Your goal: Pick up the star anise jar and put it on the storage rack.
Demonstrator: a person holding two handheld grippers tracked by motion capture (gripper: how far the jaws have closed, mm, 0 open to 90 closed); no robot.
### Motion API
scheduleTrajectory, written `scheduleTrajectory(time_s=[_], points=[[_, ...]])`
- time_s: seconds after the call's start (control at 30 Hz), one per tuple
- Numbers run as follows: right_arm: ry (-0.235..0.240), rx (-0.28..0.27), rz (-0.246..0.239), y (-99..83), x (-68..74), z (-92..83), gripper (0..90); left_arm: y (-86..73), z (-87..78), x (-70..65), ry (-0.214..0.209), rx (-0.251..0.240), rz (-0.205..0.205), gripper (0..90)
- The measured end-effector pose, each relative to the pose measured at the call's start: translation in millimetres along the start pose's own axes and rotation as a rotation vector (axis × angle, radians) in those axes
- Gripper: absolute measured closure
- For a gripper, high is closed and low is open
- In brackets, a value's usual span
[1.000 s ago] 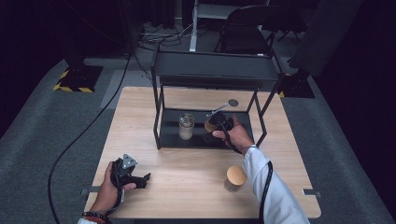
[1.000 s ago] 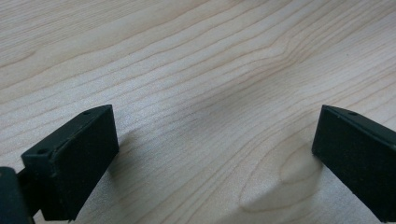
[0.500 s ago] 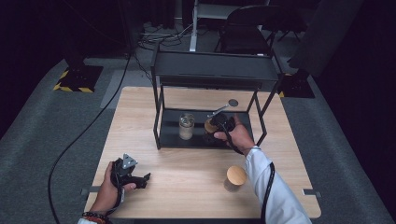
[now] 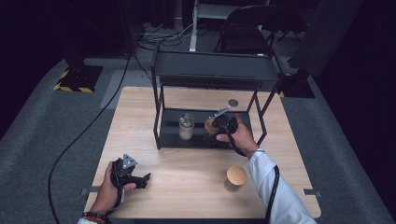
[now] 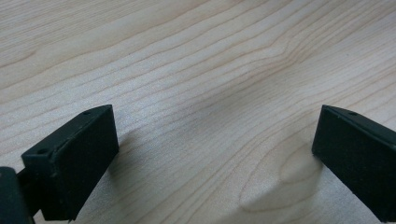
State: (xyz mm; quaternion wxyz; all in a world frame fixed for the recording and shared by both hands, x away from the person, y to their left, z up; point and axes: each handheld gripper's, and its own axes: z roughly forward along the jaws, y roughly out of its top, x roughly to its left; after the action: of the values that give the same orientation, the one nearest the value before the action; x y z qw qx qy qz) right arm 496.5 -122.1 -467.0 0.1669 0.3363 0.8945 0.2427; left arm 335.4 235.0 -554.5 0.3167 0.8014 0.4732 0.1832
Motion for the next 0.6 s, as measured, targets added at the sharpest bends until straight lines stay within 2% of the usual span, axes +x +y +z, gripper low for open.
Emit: scheduleTrajectory(time_s=[0.6], points=[[-0.021,-0.054,-0.051,-13.2,4.1,-27.4,3.4,0.0,0.0,-0.1,0.001,0.0,0.0,0.1]])
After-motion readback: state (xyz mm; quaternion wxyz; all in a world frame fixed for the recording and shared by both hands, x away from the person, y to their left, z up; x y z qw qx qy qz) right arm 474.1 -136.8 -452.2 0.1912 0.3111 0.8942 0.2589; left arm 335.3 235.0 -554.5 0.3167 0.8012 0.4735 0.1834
